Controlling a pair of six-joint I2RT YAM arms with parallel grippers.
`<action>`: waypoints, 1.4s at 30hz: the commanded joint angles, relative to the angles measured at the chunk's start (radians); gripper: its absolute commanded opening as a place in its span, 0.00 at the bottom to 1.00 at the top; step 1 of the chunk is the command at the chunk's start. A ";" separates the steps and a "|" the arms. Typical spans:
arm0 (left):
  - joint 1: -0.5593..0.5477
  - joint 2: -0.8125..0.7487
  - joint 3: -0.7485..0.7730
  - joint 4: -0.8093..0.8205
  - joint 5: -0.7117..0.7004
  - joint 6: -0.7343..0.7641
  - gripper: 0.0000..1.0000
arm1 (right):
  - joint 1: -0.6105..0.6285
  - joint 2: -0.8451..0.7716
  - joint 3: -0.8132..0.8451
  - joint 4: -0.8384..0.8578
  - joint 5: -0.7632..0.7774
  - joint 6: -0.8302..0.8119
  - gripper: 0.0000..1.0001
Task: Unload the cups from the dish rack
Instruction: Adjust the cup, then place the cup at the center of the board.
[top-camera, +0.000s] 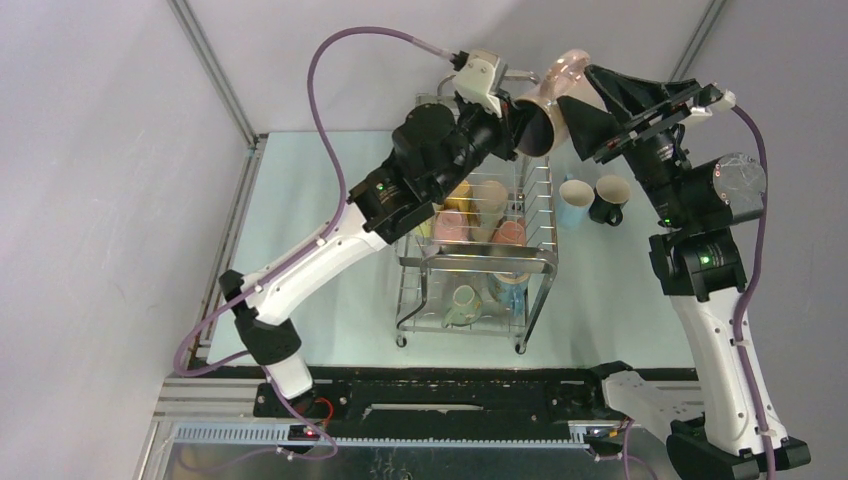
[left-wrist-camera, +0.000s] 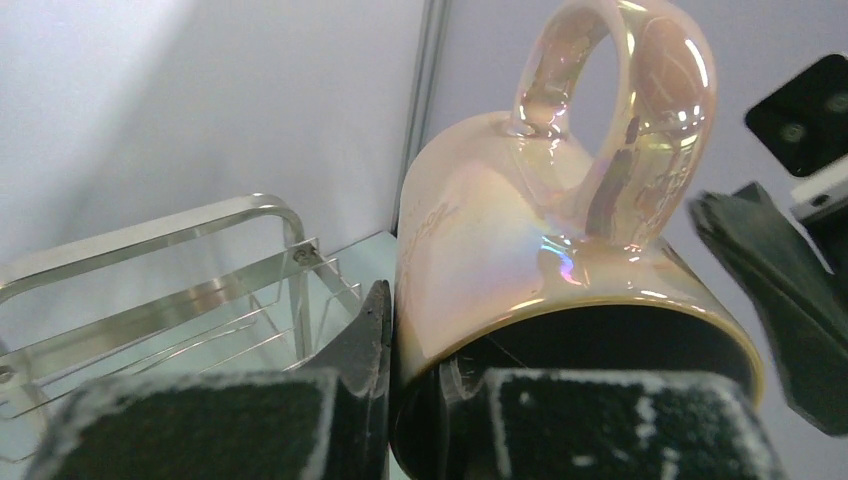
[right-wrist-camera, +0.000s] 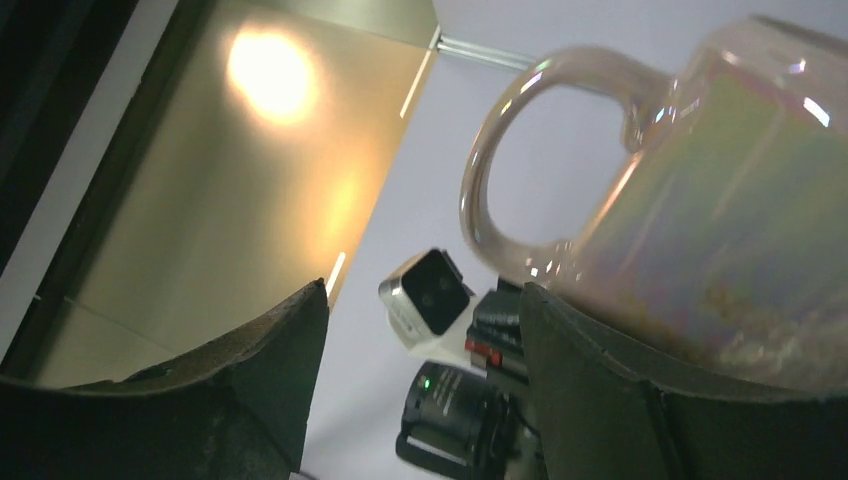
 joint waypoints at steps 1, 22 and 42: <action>0.039 -0.108 0.103 0.102 0.009 -0.050 0.00 | 0.026 -0.027 0.003 0.004 -0.041 -0.065 0.78; 0.390 -0.387 0.044 -0.294 -0.132 -0.107 0.00 | -0.114 -0.069 0.040 -0.243 -0.143 -0.385 1.00; 0.742 -0.362 -0.397 -0.440 0.080 -0.343 0.00 | -0.424 -0.078 -0.097 -0.590 -0.257 -0.704 1.00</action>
